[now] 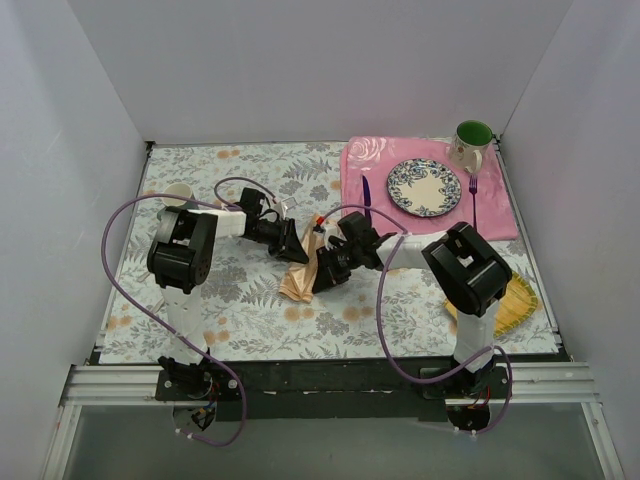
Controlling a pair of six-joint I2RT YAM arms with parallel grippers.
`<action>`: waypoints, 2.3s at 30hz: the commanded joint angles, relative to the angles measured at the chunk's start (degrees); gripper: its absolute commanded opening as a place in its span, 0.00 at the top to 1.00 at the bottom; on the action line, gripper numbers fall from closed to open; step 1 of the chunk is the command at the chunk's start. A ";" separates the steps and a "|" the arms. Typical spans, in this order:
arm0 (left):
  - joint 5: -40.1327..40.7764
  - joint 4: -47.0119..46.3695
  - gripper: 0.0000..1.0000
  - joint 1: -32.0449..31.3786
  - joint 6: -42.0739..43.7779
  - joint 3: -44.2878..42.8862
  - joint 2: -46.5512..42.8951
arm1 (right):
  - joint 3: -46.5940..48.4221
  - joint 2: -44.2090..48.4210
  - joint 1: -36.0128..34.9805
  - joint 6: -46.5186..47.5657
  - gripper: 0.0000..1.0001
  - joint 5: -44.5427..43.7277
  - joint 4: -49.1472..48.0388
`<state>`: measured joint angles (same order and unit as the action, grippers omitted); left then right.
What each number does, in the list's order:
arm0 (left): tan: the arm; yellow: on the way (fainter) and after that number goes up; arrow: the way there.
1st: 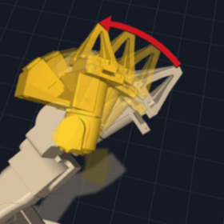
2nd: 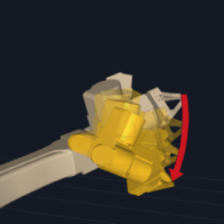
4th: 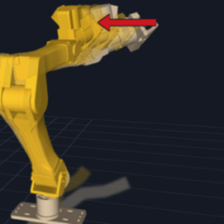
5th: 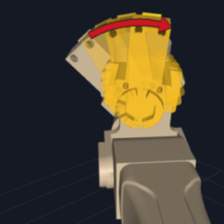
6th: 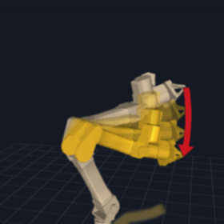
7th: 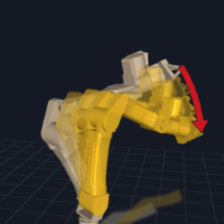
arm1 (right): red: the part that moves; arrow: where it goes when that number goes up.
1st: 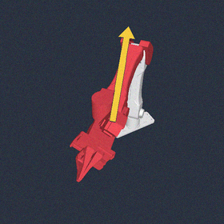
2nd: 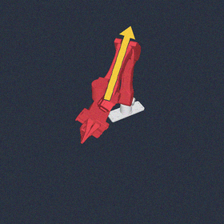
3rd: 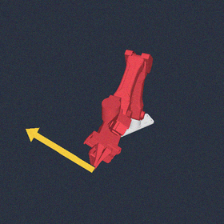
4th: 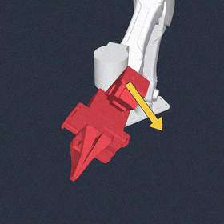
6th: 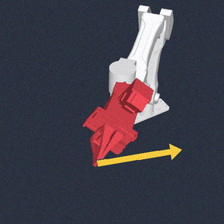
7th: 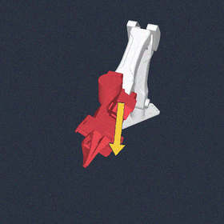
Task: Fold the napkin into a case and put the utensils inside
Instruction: Smooth out the smaller rectangle-folded napkin at the center of the board.
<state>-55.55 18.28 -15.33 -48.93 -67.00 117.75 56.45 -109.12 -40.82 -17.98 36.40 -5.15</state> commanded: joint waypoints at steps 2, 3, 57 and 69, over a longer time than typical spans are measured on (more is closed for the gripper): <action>4.66 -0.61 0.77 0.13 0.76 3.80 -0.07 | 1.47 -2.24 -0.32 -2.76 0.88 -1.51 -0.39; 5.27 -1.31 0.77 0.04 0.50 4.42 -0.07 | 1.21 -0.58 0.12 -2.94 0.87 -1.08 -0.48; -13.89 -33.14 0.57 1.01 -30.17 28.67 -17.39 | 0.33 -9.09 3.20 -20.87 0.76 -1.42 -6.98; -2.73 -20.57 0.78 2.06 -21.56 25.87 -3.77 | 4.98 -4.79 3.82 -19.47 0.78 0.68 -6.98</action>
<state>-65.14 -7.14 -13.96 -72.99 -40.12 110.10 58.96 -115.61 -37.89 -40.40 39.48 -16.08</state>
